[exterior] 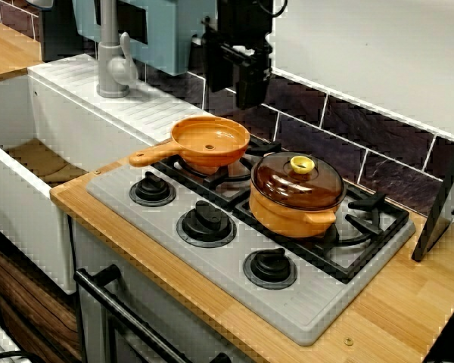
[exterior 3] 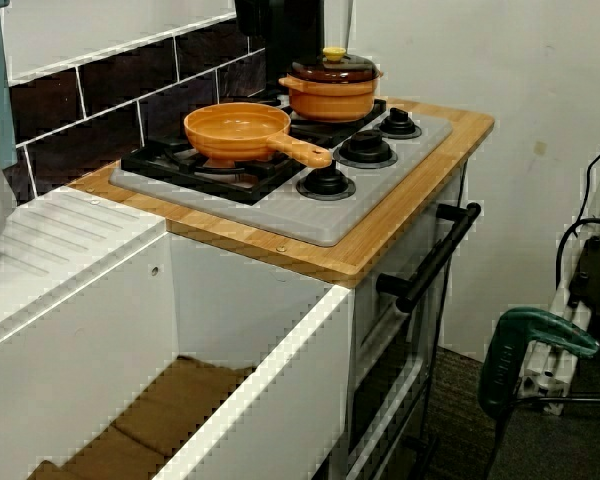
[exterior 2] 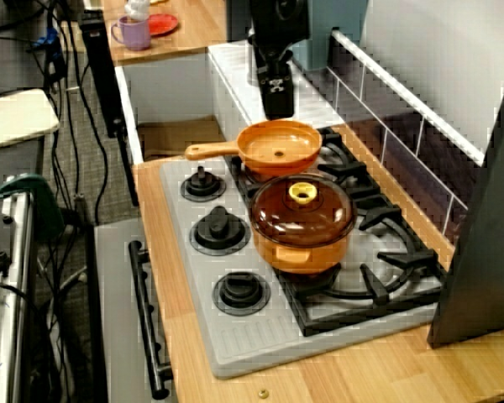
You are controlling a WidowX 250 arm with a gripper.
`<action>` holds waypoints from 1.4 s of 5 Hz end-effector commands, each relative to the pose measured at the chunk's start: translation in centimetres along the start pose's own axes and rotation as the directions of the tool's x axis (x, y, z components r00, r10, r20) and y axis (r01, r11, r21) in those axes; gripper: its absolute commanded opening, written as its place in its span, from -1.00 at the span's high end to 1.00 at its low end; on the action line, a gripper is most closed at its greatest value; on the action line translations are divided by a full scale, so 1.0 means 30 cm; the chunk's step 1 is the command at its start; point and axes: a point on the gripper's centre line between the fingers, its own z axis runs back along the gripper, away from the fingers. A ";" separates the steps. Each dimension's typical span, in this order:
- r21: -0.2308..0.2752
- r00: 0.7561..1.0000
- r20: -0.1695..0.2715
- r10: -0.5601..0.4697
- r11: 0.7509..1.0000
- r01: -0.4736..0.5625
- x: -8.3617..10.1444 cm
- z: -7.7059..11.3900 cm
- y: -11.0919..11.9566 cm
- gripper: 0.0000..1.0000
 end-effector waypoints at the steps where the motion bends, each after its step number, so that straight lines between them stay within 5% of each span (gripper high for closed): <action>1: -0.009 0.967 0.059 -0.247 0.969 0.248 0.049 0.070 -0.026 -1.00; 3: 0.007 0.889 0.099 -0.447 0.893 0.449 0.077 0.072 -0.111 -1.00; 5: 0.037 0.855 0.063 -0.515 0.857 0.514 0.068 0.053 -0.226 -1.00; 7: 0.037 0.858 0.022 -0.513 0.858 0.513 0.043 0.011 -0.300 -1.00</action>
